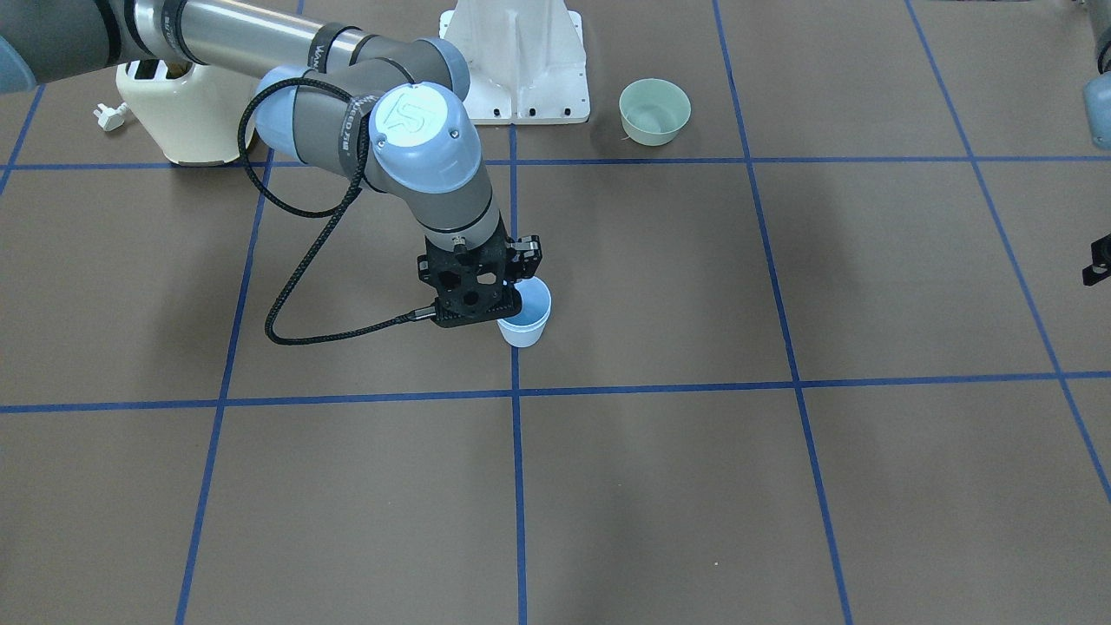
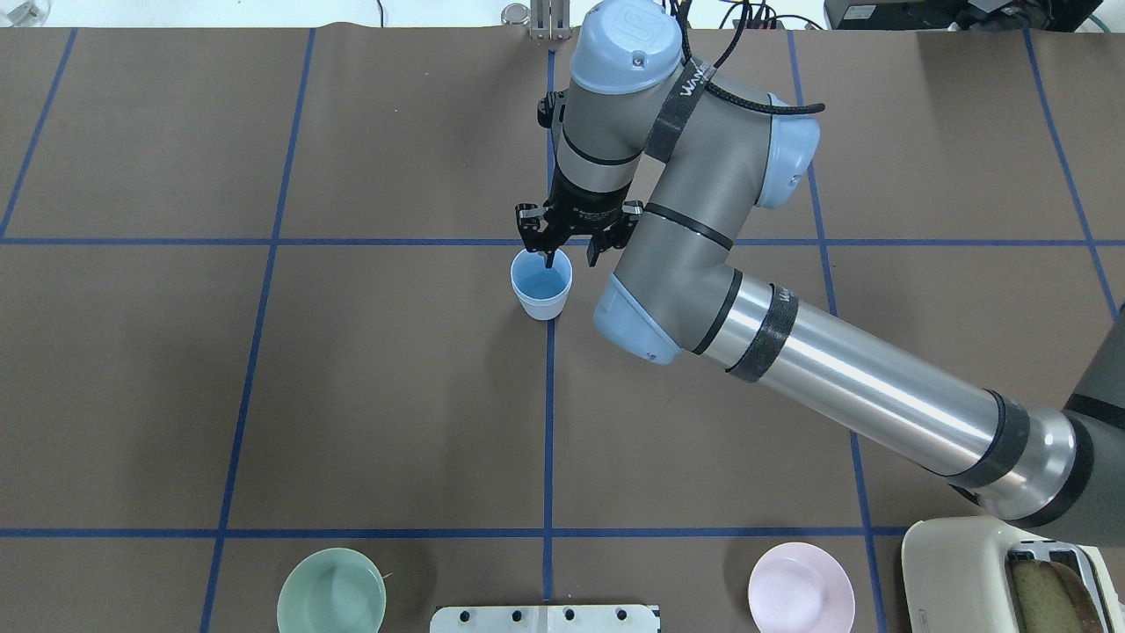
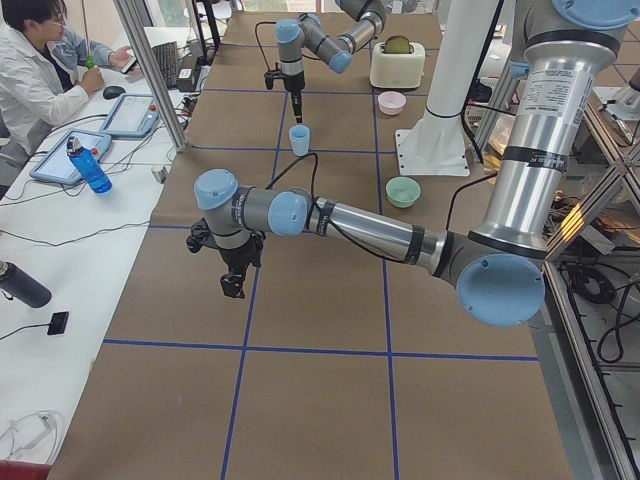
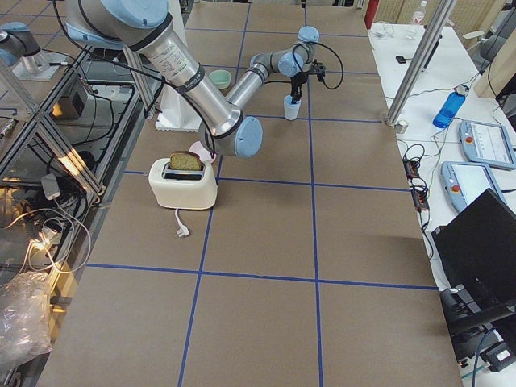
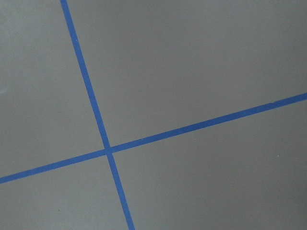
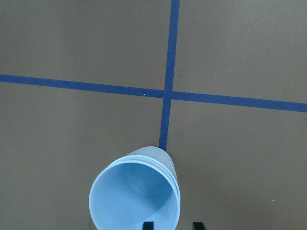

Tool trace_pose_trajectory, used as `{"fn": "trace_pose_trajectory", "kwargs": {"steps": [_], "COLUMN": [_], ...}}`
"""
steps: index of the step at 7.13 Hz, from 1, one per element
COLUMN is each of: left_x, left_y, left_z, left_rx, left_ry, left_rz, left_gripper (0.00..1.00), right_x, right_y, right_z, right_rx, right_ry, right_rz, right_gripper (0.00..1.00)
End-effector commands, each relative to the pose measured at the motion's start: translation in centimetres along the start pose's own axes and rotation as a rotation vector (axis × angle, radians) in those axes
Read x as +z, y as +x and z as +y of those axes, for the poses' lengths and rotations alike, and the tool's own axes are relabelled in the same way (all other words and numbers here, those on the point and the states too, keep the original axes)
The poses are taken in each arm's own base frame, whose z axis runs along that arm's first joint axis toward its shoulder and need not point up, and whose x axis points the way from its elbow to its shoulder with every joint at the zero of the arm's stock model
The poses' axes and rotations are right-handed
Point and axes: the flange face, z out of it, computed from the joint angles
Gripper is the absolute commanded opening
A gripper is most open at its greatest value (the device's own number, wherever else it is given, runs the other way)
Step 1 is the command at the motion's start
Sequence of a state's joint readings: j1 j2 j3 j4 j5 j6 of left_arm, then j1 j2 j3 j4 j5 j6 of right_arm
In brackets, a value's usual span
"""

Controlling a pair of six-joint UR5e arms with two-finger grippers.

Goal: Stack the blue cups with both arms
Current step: 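Open the right gripper and withdraw it from the stacked cups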

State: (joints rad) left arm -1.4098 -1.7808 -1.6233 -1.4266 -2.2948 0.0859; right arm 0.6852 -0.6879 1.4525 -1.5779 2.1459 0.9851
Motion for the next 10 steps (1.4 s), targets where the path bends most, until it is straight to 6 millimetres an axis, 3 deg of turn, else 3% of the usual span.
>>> {"fn": "trace_pose_trajectory", "kwargs": {"steps": [1, 2, 3, 4, 5, 6, 7, 8, 9, 10], "left_x": [-0.6, -1.2, -1.9, -1.9, -1.6, -1.1, -0.6, -1.5, -1.7, -1.7], "left_y": [-0.3, -0.4, -0.4, -0.7, -1.1, -1.6, -3.1, -4.5, -5.1, -5.3], "left_z": [0.0, -0.3, -0.6, -0.5, -0.2, 0.6, 1.5, 2.1, 2.6, 3.0], "left_rx": [-0.006, -0.026, -0.042, -0.042, -0.061, -0.048, -0.009, -0.038, -0.050, -0.056], "left_ry": [0.009, -0.001, -0.011, -0.012, -0.039, -0.069, -0.101, -0.100, -0.097, -0.096], "left_rz": [-0.002, -0.002, -0.002, -0.002, 0.000, 0.005, 0.013, 0.015, 0.015, 0.016], "left_gripper": [0.99, 0.99, 0.99, 0.99, 0.99, 0.99, 0.99, 0.99, 0.99, 0.99], "right_x": [-2.3, -3.4, -6.1, -7.6, -7.9, -9.2, -11.2, -12.5, -13.4, -13.0], "right_y": [5.7, 11.9, 18.3, 25.1, 34.1, 42.6, 51.1, 59.0, 64.2, 66.8], "right_z": [-1.2, -1.7, -3.0, -4.0, -3.3, -1.9, 1.1, 5.4, 8.5, 11.0], "right_rx": [-0.023, 0.014, 0.062, 0.111, 0.180, 0.258, 0.241, 0.183, 0.177, 0.230], "right_ry": [0.098, 0.174, 0.264, 0.284, 0.272, 0.251, 0.234, 0.207, 0.184, 0.149], "right_rz": [-0.060, -0.031, 0.035, 0.085, 0.148, 0.178, 0.220, 0.273, 0.293, 0.244], "right_gripper": [1.00, 1.00, 1.00, 1.00, 1.00, 1.00, 1.00, 1.00, 1.00, 1.00]}}
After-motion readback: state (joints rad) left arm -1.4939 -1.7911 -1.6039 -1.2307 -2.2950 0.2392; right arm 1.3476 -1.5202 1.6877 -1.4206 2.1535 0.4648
